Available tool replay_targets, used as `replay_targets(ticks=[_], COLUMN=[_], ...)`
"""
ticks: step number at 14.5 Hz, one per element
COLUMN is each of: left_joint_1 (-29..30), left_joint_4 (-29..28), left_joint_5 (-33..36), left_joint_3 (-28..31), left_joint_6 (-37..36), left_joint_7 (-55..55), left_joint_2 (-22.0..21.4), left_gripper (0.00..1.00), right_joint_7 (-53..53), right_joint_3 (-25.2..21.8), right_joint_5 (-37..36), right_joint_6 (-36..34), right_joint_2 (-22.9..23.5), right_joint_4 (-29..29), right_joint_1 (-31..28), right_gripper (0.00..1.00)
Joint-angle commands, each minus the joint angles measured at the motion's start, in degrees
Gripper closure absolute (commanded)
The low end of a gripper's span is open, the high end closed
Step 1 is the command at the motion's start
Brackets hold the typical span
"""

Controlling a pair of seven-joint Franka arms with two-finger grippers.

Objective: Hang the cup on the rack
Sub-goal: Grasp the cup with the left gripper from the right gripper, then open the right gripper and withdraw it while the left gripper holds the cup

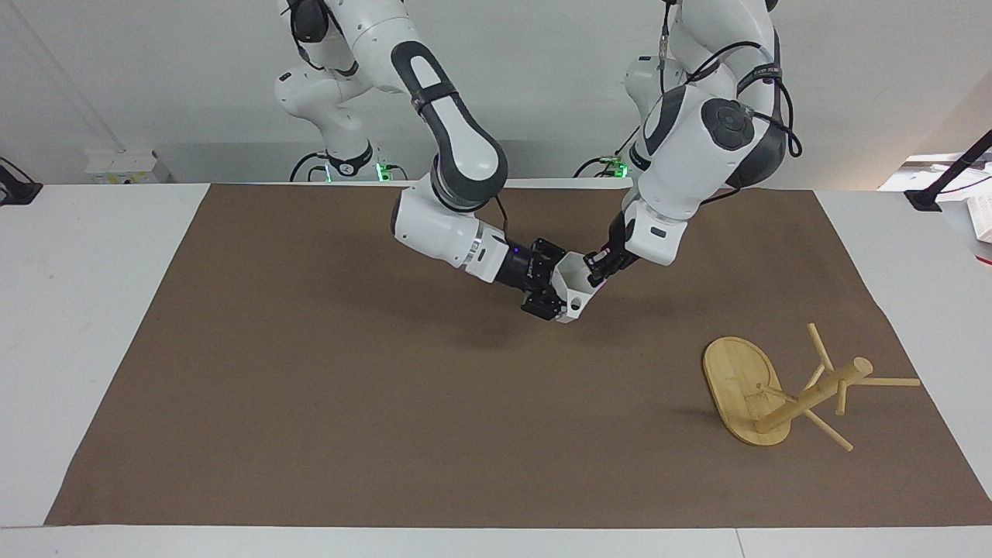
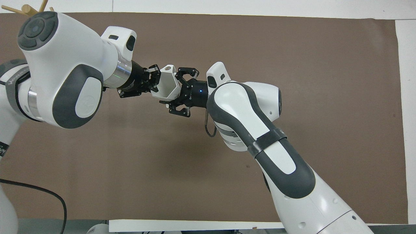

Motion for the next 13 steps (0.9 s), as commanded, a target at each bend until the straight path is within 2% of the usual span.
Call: replay_targets(ticks=[1, 2, 6, 9, 10, 13], left_joint_1=[-0.2, -0.2, 0.0, 0.0, 0.1, 0.2], left_joint_4=[-0.8, -0.8, 0.2, 0.2, 0.3, 0.8], left_joint_5=[1.0, 2.4, 4.3, 5.1, 6.5, 12.8], left_joint_3=[0.5, 0.5, 0.5, 0.5, 0.5, 0.7], left_joint_6=[0.3, 0.1, -1.0, -0.5, -0.2, -0.5], left_joint_7=[3.5, 4.7, 5.9, 6.8, 9.5, 15.8], left_joint_2=[-0.7, -0.8, -0.6, -0.5, -0.5, -0.3], left_gripper=[1.00, 1.00, 1.00, 1.00, 1.00, 1.00], right_joint_7=[0.7, 0.7, -0.3, -4.4, -5.1, -4.2], right_joint_3=[0.6, 0.6, 0.5, 0.2, 0.2, 0.0], right_joint_5=[1.0, 1.0, 0.7, -0.8, -3.9, -22.8], right_joint_6=[0.7, 0.6, -2.0, -11.4, -15.4, -27.7], right_joint_2=[-0.1, -0.1, -1.5, -3.6, -4.0, -5.8], right_joint_4=[0.3, 0.1, -1.5, -5.0, -5.8, -3.8], right_joint_1=[-0.7, -0.8, -2.8, -10.0, -13.5, -26.2], right_gripper=[0.10, 0.00, 0.01, 0.01, 0.01, 0.01])
